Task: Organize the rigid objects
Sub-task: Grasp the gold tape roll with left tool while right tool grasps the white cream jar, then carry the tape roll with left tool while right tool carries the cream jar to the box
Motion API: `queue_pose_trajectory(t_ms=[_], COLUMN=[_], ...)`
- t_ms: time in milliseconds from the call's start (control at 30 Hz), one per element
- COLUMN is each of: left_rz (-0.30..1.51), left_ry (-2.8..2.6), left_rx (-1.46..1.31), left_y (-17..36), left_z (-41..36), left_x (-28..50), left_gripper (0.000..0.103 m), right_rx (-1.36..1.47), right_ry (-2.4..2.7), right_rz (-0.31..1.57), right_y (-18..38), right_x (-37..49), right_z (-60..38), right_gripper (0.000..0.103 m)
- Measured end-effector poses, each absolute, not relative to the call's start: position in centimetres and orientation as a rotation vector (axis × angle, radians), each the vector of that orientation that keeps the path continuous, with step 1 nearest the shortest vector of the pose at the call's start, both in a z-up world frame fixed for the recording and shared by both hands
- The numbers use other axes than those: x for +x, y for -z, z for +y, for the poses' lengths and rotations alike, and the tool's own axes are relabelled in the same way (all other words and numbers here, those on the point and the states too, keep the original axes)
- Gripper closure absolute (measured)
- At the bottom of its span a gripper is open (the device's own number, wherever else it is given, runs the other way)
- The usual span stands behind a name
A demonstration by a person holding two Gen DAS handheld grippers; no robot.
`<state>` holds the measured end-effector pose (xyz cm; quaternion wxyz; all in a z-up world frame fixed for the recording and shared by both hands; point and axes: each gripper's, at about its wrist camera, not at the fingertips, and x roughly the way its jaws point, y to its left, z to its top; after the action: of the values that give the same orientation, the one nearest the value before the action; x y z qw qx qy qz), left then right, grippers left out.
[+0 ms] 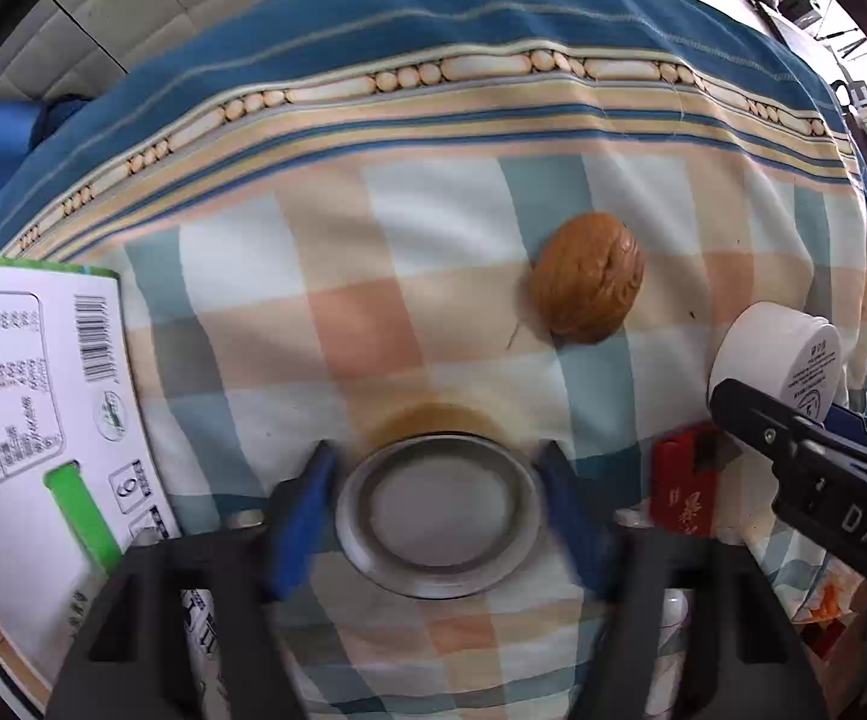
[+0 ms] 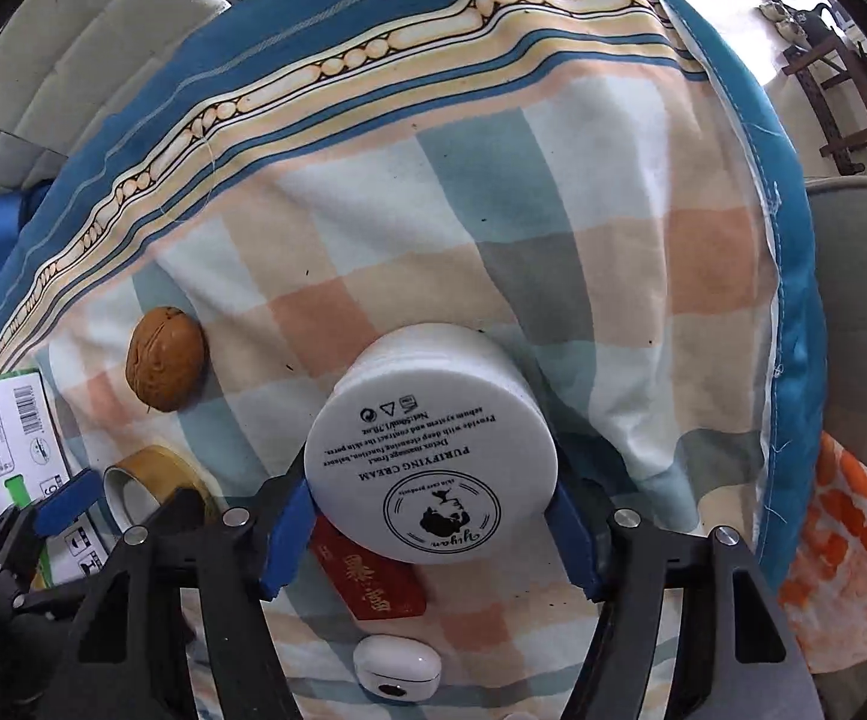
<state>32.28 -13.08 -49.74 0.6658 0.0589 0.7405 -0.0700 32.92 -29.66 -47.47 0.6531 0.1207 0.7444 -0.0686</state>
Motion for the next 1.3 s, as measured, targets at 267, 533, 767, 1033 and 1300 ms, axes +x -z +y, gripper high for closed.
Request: queue_pose_trajectory(t_ms=[267,533,767,1033,1300], left_rz=[1.616,1.665,1.725,1.724,1.695], left_ry=[0.192,0.236,0.245,0.219,0.216], left_rx=[0.171,0.157,0.176,0.216,0.230], left_y=[47.2,47.2,49.7,50.8,51.4], left_z=[-13.8,-13.8,-14.2,-15.3,-18.0], left_x=[28.9,22.5,18.4,19.3,18.5], left_gripper=[0.041,0.041,0.041,0.040,0.041], right_rx=[0.218,0.187,0.179,0.180,0.194], right_ry=[0.105,0.061,0.056,0.118,0.145], right_rz=[1.751,1.823,1.864,1.831,1.812], right_y=[46.6,46.3,48.2,48.6,49.6], right_x=[29.2,22.7,19.8,18.8,18.7], right_z=[-29.6,-29.1,-29.5,-27.9,-28.3], right_gripper=[0.033,0.033,0.033,0.032,0.033])
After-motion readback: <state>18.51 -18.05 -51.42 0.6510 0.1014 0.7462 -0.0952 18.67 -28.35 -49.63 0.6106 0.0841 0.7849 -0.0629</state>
